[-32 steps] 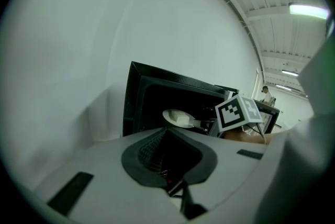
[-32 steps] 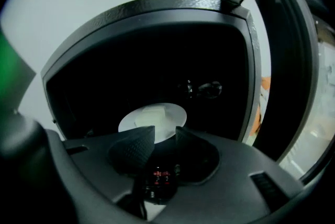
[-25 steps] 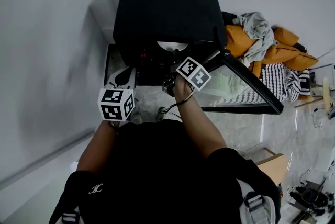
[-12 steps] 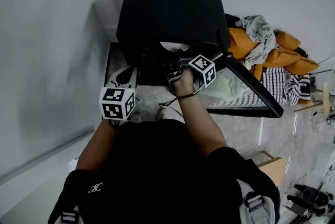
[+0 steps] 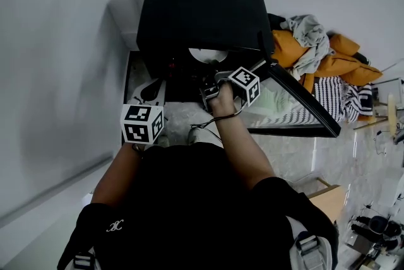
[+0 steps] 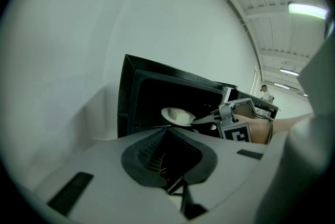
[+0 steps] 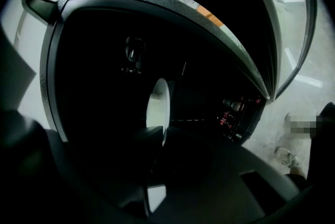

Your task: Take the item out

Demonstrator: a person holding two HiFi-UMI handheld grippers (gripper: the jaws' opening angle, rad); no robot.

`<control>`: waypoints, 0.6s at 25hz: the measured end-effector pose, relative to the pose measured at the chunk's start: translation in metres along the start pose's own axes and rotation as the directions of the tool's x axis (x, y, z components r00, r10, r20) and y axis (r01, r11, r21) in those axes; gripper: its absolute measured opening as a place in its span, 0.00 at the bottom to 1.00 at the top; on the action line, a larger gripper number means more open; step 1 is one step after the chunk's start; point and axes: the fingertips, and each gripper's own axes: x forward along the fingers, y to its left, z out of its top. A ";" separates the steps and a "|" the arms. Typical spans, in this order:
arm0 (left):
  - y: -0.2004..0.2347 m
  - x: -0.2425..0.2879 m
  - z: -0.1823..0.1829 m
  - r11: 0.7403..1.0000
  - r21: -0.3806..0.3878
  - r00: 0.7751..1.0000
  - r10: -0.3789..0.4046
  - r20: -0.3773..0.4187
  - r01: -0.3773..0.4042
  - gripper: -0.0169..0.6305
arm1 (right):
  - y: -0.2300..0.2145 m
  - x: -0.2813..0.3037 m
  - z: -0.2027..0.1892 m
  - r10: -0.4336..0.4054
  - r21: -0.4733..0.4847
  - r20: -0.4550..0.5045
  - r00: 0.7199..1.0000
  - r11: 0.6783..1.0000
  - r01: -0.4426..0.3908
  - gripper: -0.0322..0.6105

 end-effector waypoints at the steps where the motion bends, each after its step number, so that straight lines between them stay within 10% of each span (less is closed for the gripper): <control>1: -0.001 0.001 0.000 1.000 0.001 1.000 -0.003 0.000 0.003 0.04 | -0.001 -0.002 0.000 0.000 0.003 -0.003 1.000 1.000 0.000 0.10; 15: -0.017 0.012 -0.002 0.999 0.018 0.999 -0.051 -0.013 0.051 0.04 | -0.003 -0.017 -0.007 0.046 -0.018 -0.016 0.999 0.999 -0.046 0.11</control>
